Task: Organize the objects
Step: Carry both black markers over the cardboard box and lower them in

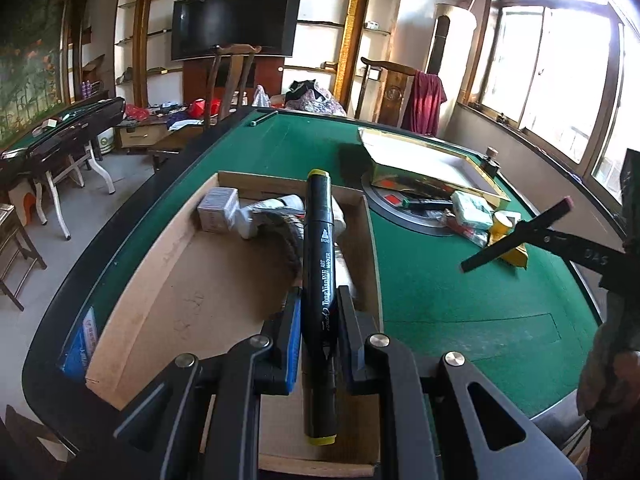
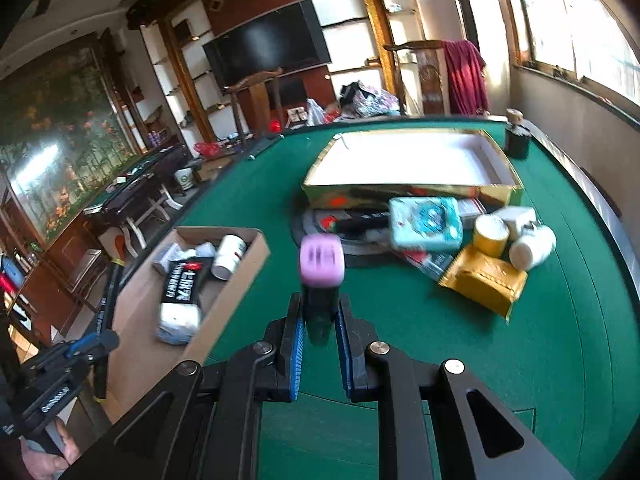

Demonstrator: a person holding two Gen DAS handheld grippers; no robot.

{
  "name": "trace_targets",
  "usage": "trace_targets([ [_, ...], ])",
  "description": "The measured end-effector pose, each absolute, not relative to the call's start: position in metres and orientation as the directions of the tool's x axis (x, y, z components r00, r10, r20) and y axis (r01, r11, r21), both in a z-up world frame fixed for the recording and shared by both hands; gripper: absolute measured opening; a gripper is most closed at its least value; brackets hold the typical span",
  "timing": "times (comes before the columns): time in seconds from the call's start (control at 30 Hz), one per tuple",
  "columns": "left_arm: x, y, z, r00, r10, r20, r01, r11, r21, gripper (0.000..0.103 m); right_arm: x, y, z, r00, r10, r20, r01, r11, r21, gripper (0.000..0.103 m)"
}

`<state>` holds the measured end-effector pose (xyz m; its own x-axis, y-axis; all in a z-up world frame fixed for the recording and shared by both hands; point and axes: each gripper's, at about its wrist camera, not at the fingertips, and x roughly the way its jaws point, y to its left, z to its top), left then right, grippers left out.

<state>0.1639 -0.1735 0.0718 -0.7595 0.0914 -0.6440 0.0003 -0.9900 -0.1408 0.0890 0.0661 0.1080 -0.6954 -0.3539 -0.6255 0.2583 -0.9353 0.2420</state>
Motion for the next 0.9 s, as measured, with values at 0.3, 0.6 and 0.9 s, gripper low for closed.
trace_targets([
  [0.3, 0.164, -0.213, 0.076, -0.769, 0.012, -0.639, 0.082, -0.990, -0.118, 0.016, 0.093, 0.027, 0.130, -0.653, -0.462, -0.599, 0.379, -0.885, 0.270, 0.017],
  [0.6, 0.151, -0.245, 0.058, -0.736, -0.040, -0.676, 0.142, -0.985, -0.096, 0.016, 0.088, -0.025, 0.117, -0.474, -0.617, -0.628, 0.515, -0.773, 0.371, 0.017],
  [0.9, 0.125, -0.255, 0.042, -0.697, -0.042, -0.716, 0.149, -0.985, -0.087, 0.016, 0.074, -0.092, 0.081, -0.301, -0.663, -0.686, 0.582, -0.697, 0.419, 0.017],
])
